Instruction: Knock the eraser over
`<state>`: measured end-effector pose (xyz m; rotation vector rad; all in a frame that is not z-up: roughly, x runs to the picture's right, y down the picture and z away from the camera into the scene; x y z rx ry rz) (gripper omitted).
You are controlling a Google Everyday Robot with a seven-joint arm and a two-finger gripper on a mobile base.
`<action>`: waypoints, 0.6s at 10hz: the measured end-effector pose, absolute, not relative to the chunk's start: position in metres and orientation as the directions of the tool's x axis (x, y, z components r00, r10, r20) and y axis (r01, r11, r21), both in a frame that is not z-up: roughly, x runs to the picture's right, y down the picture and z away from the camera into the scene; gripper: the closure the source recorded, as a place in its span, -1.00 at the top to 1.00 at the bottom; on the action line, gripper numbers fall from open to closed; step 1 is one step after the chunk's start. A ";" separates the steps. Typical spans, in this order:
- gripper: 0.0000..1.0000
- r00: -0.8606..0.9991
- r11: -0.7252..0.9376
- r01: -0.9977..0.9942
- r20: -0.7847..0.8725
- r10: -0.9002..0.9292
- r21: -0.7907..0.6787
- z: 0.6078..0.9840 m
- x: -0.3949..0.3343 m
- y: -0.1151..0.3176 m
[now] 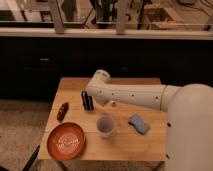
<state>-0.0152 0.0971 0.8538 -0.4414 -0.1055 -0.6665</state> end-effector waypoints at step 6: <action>-0.95 0.751 0.676 0.660 0.256 -0.609 -0.329 0.853 -0.032 0.097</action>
